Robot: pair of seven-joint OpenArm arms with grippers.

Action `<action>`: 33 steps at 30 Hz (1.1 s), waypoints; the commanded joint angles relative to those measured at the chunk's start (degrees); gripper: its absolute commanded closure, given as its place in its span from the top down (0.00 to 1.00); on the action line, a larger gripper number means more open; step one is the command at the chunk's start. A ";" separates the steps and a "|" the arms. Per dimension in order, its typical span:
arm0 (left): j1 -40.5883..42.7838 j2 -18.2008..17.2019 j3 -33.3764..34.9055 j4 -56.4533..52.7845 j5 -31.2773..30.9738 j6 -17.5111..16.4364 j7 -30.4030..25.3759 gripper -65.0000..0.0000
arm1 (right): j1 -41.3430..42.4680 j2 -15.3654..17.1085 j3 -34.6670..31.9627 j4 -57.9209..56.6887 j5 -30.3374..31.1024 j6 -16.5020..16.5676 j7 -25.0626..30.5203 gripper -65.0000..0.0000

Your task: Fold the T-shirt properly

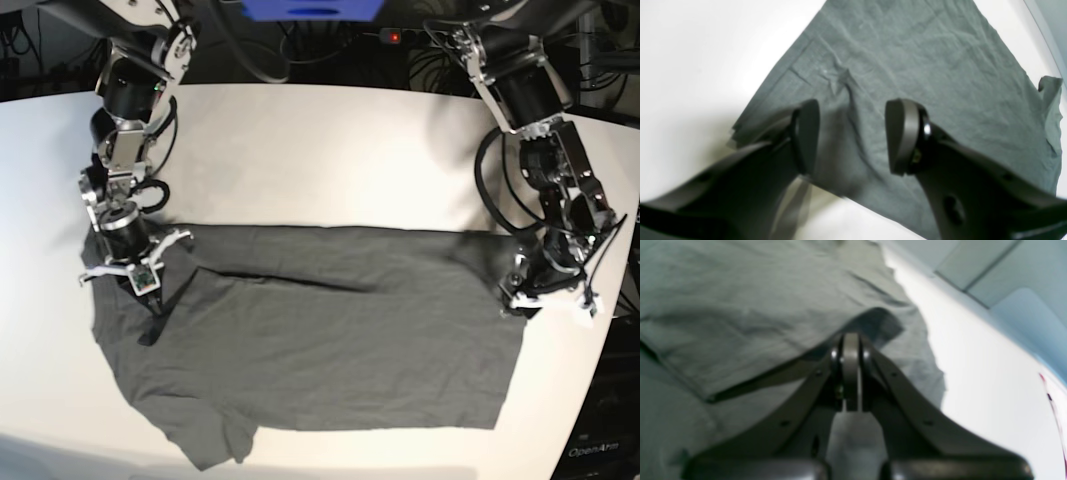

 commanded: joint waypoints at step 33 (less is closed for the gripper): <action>-1.33 -0.63 0.05 1.28 -0.67 -0.75 -0.61 0.48 | 2.67 3.36 -8.60 1.31 0.91 9.06 -10.29 0.00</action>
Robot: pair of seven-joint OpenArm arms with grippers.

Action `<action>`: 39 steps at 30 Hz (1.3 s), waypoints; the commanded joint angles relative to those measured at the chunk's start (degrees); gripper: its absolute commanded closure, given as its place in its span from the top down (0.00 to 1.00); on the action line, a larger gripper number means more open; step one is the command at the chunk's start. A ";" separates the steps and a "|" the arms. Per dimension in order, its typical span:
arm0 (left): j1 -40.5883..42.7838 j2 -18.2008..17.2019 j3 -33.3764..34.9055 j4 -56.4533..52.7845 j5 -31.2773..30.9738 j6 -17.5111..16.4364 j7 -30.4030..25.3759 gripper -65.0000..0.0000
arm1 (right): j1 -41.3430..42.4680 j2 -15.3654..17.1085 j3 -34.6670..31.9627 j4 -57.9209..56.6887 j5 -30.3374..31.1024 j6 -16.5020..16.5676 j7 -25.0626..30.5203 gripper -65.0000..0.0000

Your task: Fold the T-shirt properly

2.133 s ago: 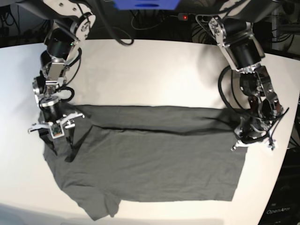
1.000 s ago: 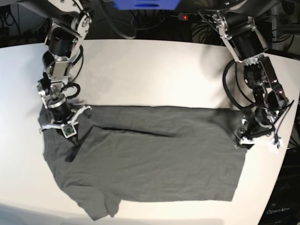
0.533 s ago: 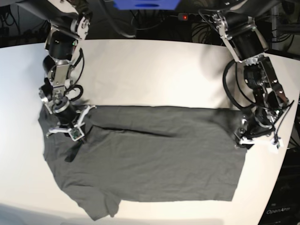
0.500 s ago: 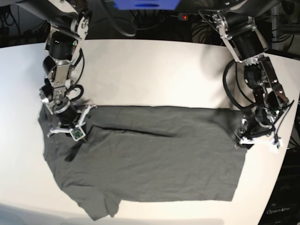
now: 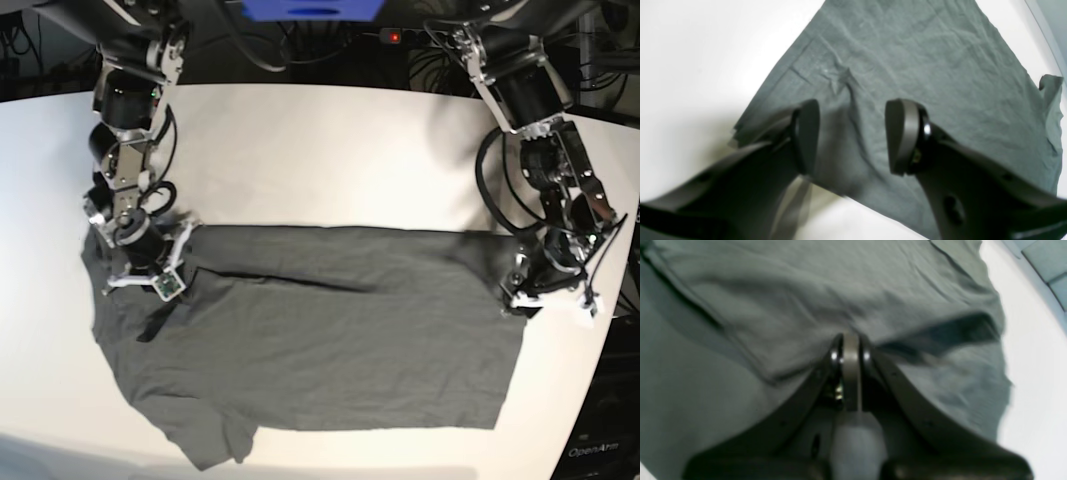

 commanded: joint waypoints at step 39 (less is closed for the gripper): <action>3.33 -0.41 0.31 7.35 -0.67 -0.36 -0.74 0.48 | 12.70 0.82 -16.67 -7.06 1.00 0.38 -6.00 0.00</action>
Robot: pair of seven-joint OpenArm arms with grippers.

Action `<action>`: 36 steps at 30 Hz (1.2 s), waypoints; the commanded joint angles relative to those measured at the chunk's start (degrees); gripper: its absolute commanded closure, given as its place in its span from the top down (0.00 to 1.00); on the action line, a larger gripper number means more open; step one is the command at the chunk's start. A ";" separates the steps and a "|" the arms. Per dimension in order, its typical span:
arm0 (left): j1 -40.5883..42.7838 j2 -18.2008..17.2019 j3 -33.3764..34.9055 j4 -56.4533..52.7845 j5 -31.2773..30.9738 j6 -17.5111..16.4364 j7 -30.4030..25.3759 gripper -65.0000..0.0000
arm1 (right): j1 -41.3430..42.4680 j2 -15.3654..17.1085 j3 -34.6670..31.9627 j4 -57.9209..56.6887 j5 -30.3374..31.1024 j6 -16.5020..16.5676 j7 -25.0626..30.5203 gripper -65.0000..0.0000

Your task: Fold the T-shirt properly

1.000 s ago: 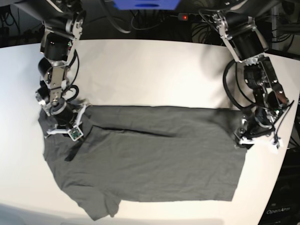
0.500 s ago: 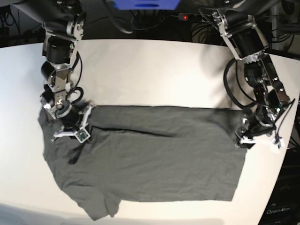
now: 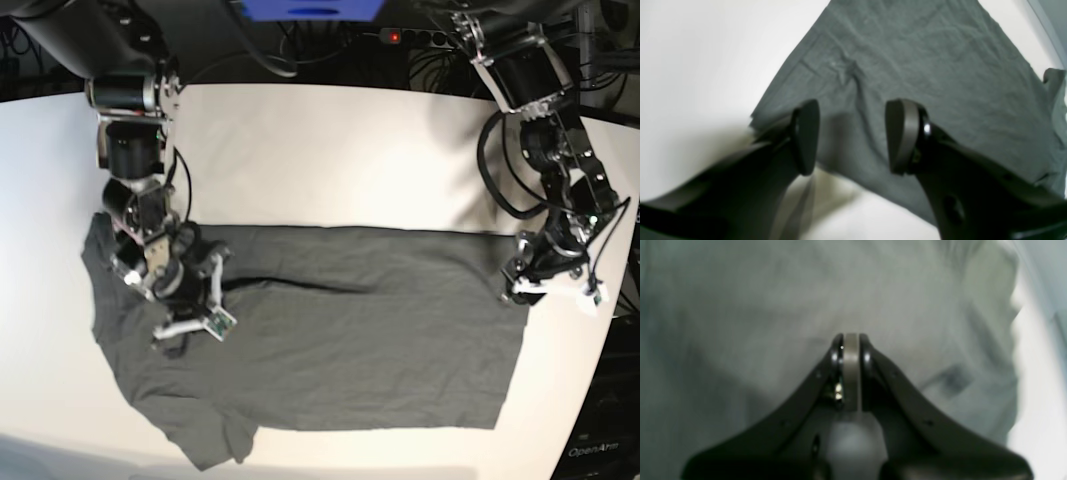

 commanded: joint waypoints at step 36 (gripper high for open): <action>-0.27 -0.58 0.27 2.65 -0.56 -0.53 1.17 0.48 | -21.35 2.92 0.60 28.19 0.73 0.27 -5.27 0.00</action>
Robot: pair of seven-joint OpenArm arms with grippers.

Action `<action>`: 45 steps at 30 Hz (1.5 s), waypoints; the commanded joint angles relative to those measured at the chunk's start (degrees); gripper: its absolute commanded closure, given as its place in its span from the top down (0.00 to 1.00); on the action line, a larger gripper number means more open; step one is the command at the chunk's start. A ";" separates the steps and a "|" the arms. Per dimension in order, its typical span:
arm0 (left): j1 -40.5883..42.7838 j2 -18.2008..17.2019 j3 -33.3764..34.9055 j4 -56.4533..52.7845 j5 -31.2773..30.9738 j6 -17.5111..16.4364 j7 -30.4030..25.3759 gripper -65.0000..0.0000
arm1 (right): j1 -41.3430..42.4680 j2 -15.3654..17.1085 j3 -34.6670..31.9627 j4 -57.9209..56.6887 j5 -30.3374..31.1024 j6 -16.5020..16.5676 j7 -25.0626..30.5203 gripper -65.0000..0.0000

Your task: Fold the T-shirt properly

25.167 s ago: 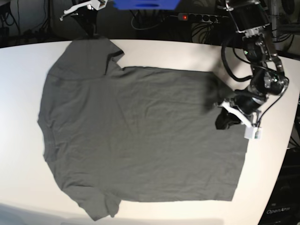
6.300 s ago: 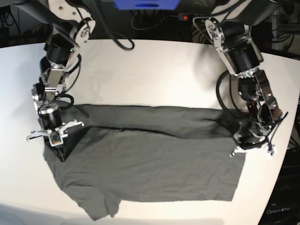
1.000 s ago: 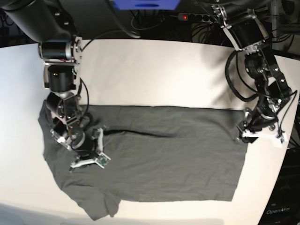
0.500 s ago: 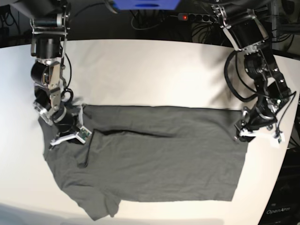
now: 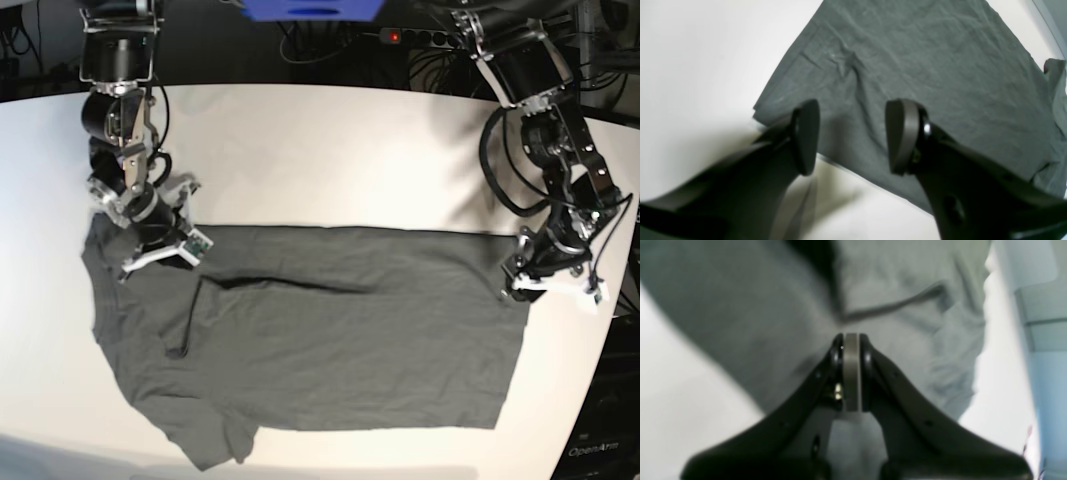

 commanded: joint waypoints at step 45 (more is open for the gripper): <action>0.70 -1.20 -0.30 1.48 -0.54 -0.12 -0.90 0.48 | 8.30 -5.16 -2.14 -6.95 -8.10 -0.06 2.14 0.00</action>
